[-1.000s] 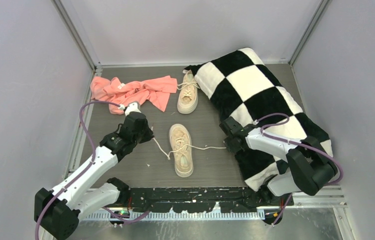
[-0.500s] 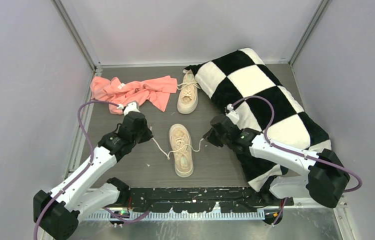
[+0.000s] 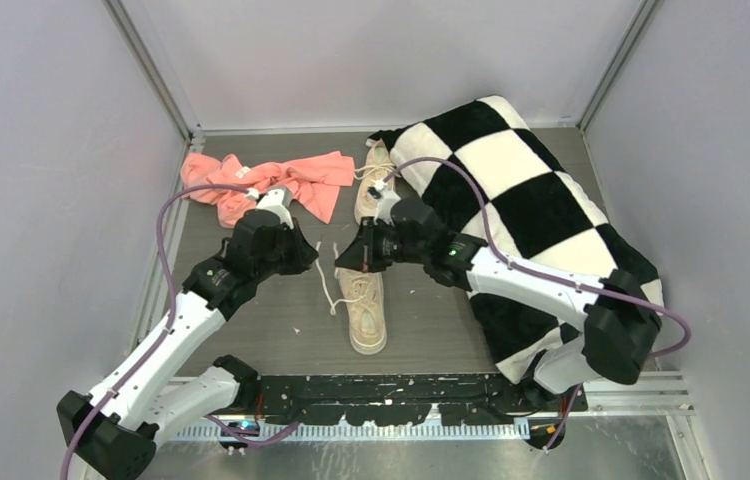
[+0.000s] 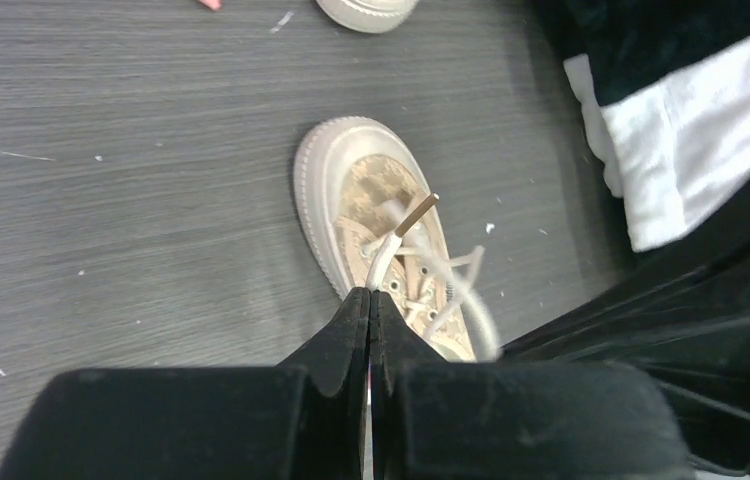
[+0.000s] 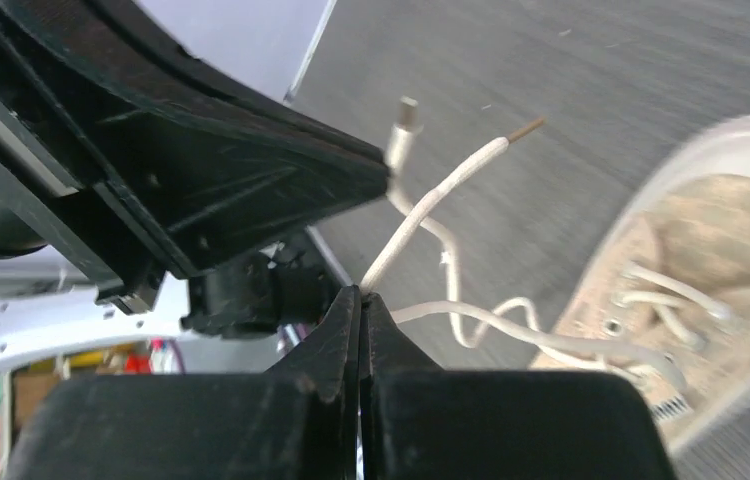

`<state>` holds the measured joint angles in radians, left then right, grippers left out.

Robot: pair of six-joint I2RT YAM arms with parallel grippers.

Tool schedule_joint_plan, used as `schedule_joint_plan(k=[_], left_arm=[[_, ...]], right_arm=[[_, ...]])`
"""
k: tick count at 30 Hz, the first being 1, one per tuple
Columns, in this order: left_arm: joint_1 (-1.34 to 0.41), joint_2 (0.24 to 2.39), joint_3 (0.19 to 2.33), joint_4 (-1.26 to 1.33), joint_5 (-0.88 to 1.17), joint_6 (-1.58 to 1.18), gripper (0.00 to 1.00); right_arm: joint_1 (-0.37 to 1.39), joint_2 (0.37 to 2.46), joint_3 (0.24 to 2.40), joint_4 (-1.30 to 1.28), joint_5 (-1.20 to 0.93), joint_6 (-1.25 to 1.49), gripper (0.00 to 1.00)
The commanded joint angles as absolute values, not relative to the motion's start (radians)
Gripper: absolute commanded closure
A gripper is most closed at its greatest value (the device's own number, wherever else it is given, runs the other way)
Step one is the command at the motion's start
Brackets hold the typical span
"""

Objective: Tie the shoes
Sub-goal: Cross the shoelace with the shoelace.

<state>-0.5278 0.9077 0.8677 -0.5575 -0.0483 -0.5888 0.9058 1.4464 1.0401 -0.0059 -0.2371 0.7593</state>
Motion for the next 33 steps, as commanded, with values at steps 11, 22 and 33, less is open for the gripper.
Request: schedule_joint_plan(k=[11, 22, 33], left_arm=[[-0.522, 0.831, 0.875, -0.552, 0.074, -0.619, 0.99], [-0.522, 0.717, 0.817, -0.698, 0.212, -0.616, 1.0], [-0.522, 0.677, 0.809, -0.579, 0.215, -0.66, 1.0]], right_arm=[[0.893, 1.585, 1.106, 0.074, -0.542, 0.731, 0.99], [0.879, 1.724, 1.157, 0.136, -0.585, 0.752, 0.99], [0.886, 1.798, 1.291, -0.192, -0.525, 0.63, 0.65]])
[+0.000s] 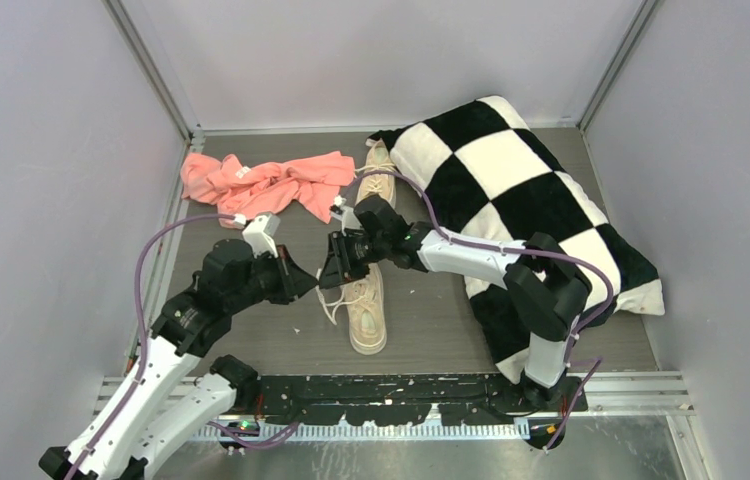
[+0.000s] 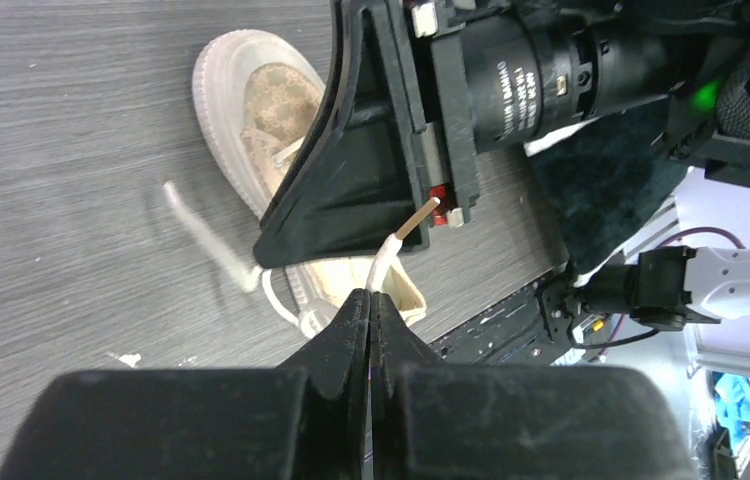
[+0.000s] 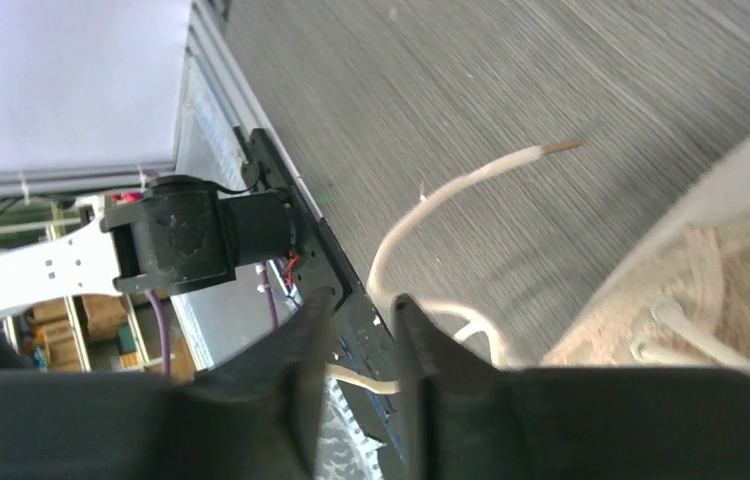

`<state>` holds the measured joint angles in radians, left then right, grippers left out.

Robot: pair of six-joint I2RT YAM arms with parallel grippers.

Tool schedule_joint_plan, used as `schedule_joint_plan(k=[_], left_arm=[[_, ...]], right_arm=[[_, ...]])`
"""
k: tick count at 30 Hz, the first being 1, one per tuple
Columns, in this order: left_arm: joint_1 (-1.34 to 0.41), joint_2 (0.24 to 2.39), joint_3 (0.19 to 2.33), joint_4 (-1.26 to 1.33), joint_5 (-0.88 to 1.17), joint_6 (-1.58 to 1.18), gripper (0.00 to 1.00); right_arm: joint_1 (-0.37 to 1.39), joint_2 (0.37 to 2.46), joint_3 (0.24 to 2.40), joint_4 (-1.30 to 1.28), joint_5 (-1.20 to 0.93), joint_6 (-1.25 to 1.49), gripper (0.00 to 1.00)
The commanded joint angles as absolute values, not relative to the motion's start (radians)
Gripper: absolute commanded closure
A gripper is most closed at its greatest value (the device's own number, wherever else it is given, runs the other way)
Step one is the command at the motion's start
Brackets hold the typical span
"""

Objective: Tie the shoes
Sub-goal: Cross the shoelace with the shoelace.

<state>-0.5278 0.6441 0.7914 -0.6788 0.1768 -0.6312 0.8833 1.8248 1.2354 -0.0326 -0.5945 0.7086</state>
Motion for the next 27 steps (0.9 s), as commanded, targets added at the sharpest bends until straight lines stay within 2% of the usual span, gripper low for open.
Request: schedule_joint_plan(k=[1, 3, 5, 11, 16, 21, 27], left_arm=[[-0.522, 0.7, 0.809, -0.548, 0.228, -0.67, 1.0], [-0.522, 0.749, 0.811, -0.515, 0.233, -0.693, 1.0], [-0.522, 0.79, 0.805, -0.474, 0.221, -0.713, 0.99], [-0.488, 0.936, 0.789, -0.389, 0.082, -0.795, 0.99], [-0.34, 1.108, 0.726, -0.236, 0.236, -0.867, 0.99], [-0.27, 1.265, 0.699, -0.118, 0.359, -0.881, 1.0], [-0.264, 1.274, 0.681, -0.116, 0.343, -0.895, 0.99]], right_arm=[[0.884, 1.779, 1.289, -0.218, -0.478, 0.62, 0.58], [0.871, 1.727, 1.277, -0.257, -0.398, 0.614, 0.47], [0.855, 1.669, 1.259, -0.291, -0.323, 0.622, 0.44], [0.806, 1.462, 1.113, -0.303, -0.093, 0.699, 0.45], [0.895, 1.362, 1.083, -0.309, -0.009, 0.633, 0.48], [1.068, 1.423, 1.122, -0.263, 0.06, 0.543, 0.48], [1.189, 1.606, 1.226, -0.228, 0.12, 0.487, 0.49]])
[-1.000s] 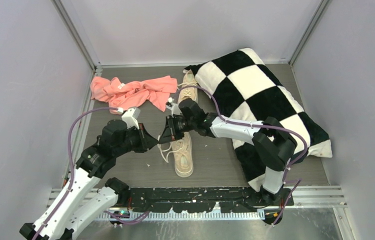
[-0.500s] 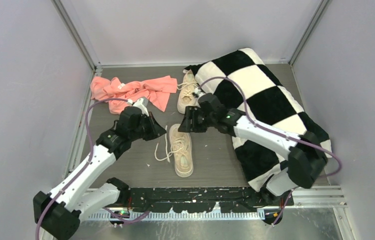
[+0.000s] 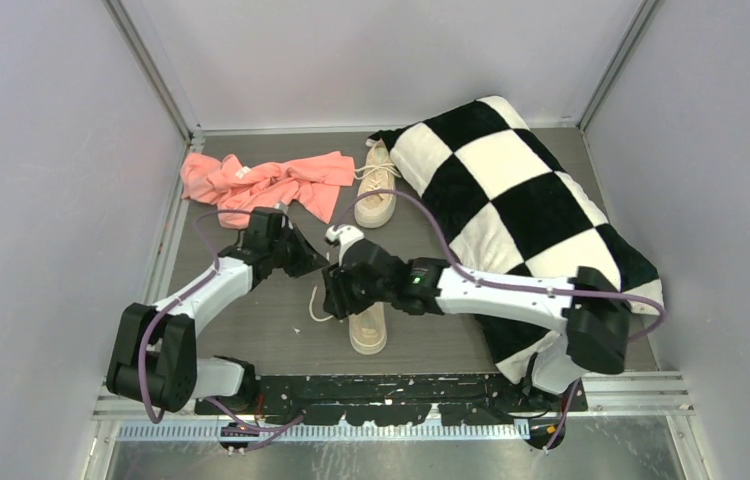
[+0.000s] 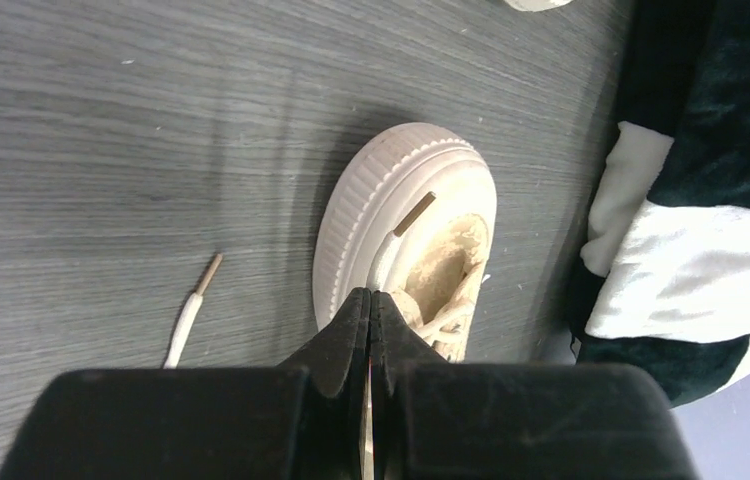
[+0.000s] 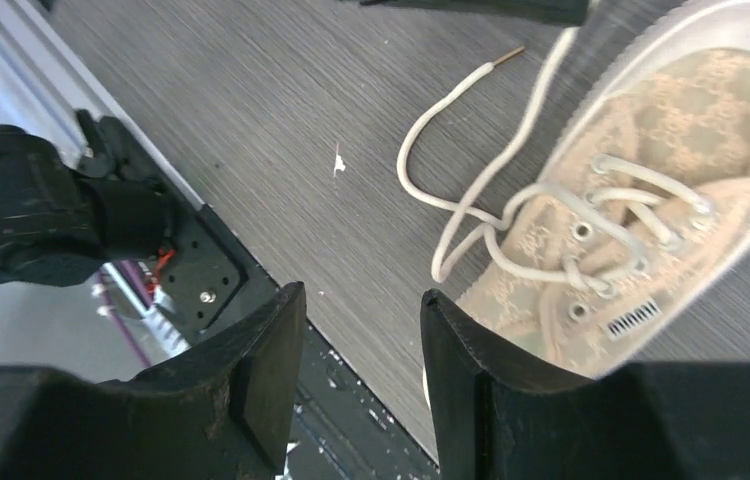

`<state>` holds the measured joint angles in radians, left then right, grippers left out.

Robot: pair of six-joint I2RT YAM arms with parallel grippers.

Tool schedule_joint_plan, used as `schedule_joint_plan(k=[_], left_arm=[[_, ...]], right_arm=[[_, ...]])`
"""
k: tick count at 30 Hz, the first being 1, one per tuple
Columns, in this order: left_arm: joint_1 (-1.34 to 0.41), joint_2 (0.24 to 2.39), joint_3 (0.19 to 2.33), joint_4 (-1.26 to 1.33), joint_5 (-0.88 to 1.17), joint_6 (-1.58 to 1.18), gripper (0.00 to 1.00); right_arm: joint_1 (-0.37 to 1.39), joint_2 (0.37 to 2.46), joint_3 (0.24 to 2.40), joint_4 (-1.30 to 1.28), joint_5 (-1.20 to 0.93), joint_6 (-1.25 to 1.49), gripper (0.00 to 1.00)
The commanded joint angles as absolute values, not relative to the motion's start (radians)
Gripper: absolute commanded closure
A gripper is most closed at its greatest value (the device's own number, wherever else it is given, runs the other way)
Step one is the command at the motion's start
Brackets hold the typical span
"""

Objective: Tie the shoes
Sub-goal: Cross the shoelace with the shoelace.

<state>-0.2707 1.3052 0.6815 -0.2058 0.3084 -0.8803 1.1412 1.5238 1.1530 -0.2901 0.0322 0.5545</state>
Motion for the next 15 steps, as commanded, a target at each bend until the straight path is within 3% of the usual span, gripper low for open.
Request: schedule_joint_plan(k=[1, 15], left_arm=[[-0.262, 1.267, 0.679, -0.122, 0.335, -0.896, 0.99], [-0.182, 1.357, 0.647, -0.087, 0.394, -0.899, 1.0]], right_arm=[[1.197, 1.636, 1.239, -0.211, 0.124, 0.487, 0.48], [1.223, 1.93, 1.36, -0.178, 0.347, 0.547, 0.48]])
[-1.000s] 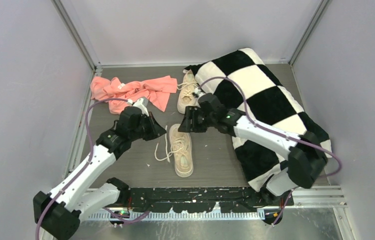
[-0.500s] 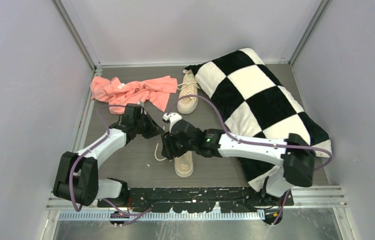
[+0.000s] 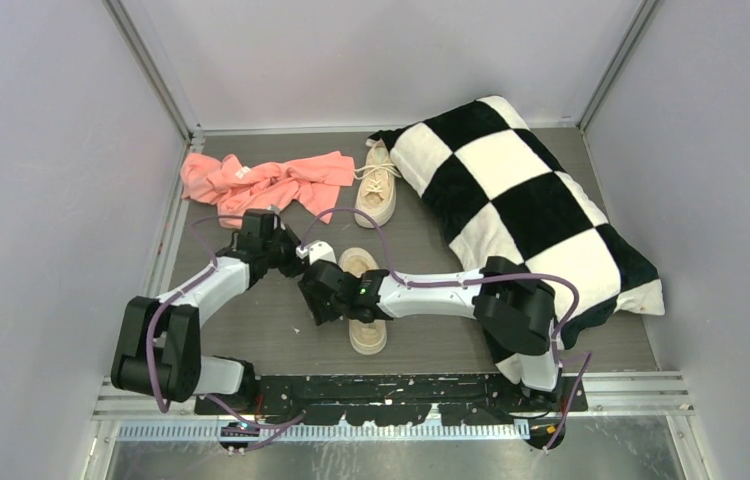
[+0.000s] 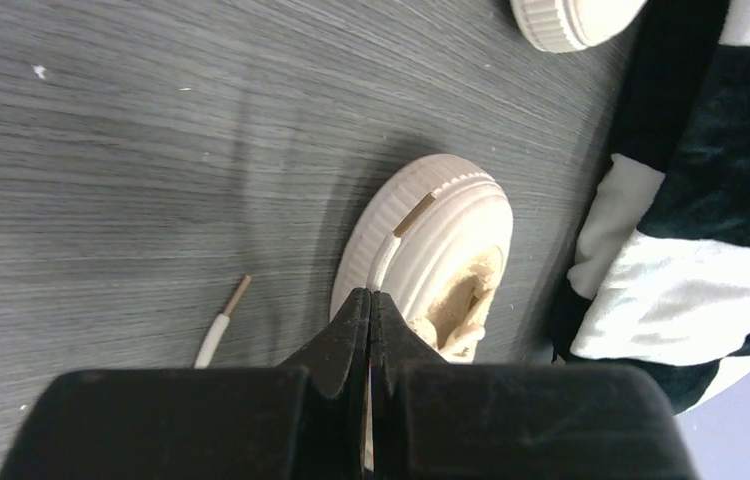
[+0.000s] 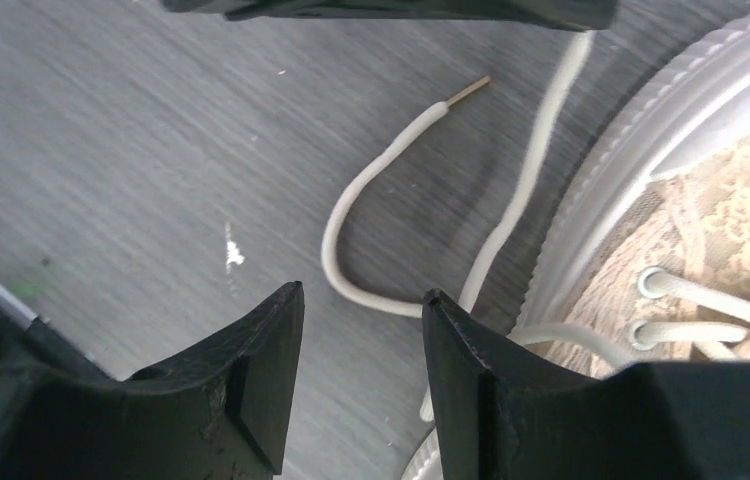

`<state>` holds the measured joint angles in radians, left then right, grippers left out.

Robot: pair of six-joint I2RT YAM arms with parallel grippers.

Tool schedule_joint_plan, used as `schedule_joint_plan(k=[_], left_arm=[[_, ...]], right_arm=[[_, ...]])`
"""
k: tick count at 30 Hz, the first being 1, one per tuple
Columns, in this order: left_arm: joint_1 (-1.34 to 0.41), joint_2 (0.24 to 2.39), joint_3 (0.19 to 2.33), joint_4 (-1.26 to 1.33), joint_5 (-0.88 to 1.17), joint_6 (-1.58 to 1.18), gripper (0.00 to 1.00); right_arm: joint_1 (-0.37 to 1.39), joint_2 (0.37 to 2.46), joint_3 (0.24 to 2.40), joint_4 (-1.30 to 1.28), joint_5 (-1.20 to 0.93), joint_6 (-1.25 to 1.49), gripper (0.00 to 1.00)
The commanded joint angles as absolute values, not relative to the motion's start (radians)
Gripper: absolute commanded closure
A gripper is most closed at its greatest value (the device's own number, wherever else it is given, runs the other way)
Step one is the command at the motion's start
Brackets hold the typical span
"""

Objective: Tie the shoes
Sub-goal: Cross the shoelace with the shoelace.

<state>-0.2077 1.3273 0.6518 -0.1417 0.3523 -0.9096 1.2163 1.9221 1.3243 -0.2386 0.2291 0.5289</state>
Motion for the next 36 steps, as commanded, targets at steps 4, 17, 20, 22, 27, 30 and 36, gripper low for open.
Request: schedule_joint_plan(k=[4, 17, 20, 22, 27, 30, 36], left_arm=[[-0.17, 1.403, 0.725, -0.202, 0.404, -0.812, 1.0], [-0.127, 1.542, 0.949, -0.561, 0.411, -0.831, 1.0], [-0.125, 1.593, 1.01, -0.636, 0.423, -0.824, 0.99], [-0.125, 1.624, 1.05, -0.695, 0.417, -0.812, 1.0], [-0.123, 1.627, 1.048, -0.696, 0.424, -0.818, 0.99], [-0.12, 1.604, 1.026, -0.665, 0.435, -0.828, 1.0], [-0.118, 1.524, 0.975, -0.617, 0.438, -0.815, 0.99]], right_arm=[[1.226, 1.957, 1.313, -0.083, 0.324, 0.509, 0.48], [1.272, 1.988, 1.227, 0.111, 0.326, 0.423, 0.45], [1.304, 2.042, 1.302, 0.024, 0.445, 0.396, 0.46], [1.325, 2.086, 1.349, -0.045, 0.524, 0.384, 0.47], [1.338, 2.116, 1.357, -0.074, 0.602, 0.398, 0.76], [1.339, 2.06, 1.316, -0.057, 0.622, 0.404, 0.99], [1.339, 1.812, 1.167, -0.021, 0.453, 0.409, 0.99]])
